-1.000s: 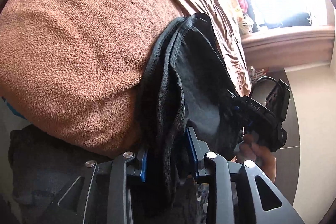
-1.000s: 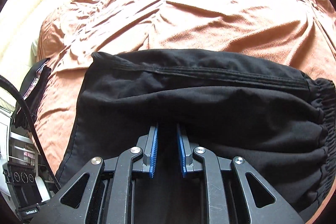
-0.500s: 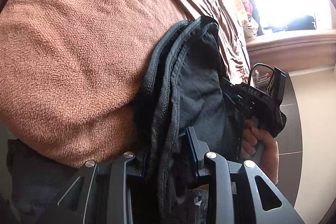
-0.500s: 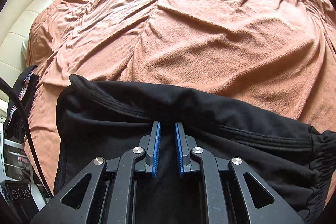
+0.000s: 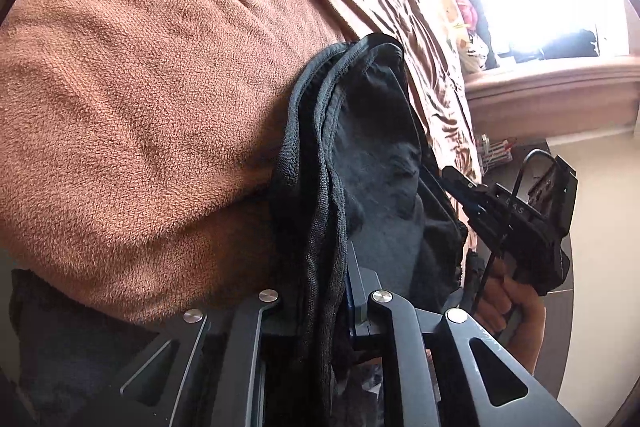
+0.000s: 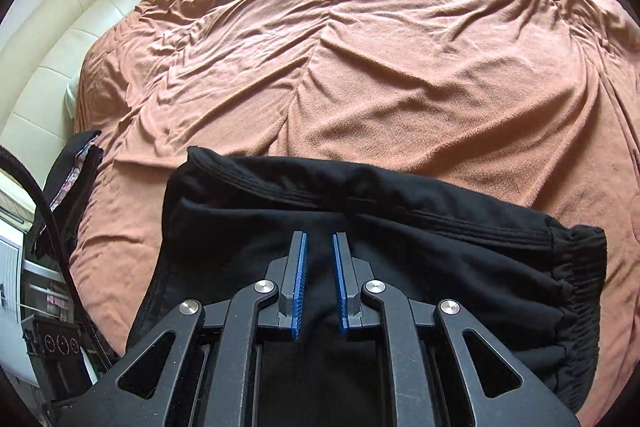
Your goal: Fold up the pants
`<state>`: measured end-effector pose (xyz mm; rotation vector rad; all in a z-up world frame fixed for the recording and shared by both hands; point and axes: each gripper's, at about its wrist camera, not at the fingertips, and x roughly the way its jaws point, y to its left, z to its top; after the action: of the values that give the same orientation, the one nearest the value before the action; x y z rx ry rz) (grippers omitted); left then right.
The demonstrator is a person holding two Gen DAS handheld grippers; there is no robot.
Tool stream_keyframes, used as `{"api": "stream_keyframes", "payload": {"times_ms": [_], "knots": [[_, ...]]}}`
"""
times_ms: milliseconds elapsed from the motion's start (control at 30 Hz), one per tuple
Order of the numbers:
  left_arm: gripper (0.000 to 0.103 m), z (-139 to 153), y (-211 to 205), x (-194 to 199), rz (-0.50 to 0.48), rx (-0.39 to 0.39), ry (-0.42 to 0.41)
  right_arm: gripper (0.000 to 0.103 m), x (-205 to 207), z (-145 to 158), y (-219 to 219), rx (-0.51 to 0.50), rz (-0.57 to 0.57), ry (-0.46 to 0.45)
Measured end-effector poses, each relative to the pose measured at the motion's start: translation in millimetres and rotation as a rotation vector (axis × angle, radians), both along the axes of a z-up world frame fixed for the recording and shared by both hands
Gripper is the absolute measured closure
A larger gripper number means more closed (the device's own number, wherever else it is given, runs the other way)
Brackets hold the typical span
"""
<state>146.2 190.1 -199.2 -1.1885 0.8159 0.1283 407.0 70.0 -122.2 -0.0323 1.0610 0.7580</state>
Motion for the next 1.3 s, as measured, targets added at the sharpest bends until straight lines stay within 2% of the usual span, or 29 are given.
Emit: {"api": "stream_keyframes", "payload": {"times_ms": [300,667,933,1300], "knots": [[0.091,22.9,-2.6,2.3,-0.003,0.033,-0.044,0.092,-39.9,-3.8,-22.5,0.011,0.039,0.018],[0.093,61.5,-13.6,22.0,-0.046,0.074,-0.109,0.092,-68.3,-32.5,-48.2,0.036,0.065,0.135],[0.094,89.6,-31.4,43.1,-0.106,0.117,-0.155,0.092,-76.5,-32.5,-77.0,0.100,0.072,0.192],[0.094,122.3,-69.2,84.4,-0.211,0.180,-0.190,0.092,-59.2,14.6,-164.1,0.231,-0.039,0.074]]}}
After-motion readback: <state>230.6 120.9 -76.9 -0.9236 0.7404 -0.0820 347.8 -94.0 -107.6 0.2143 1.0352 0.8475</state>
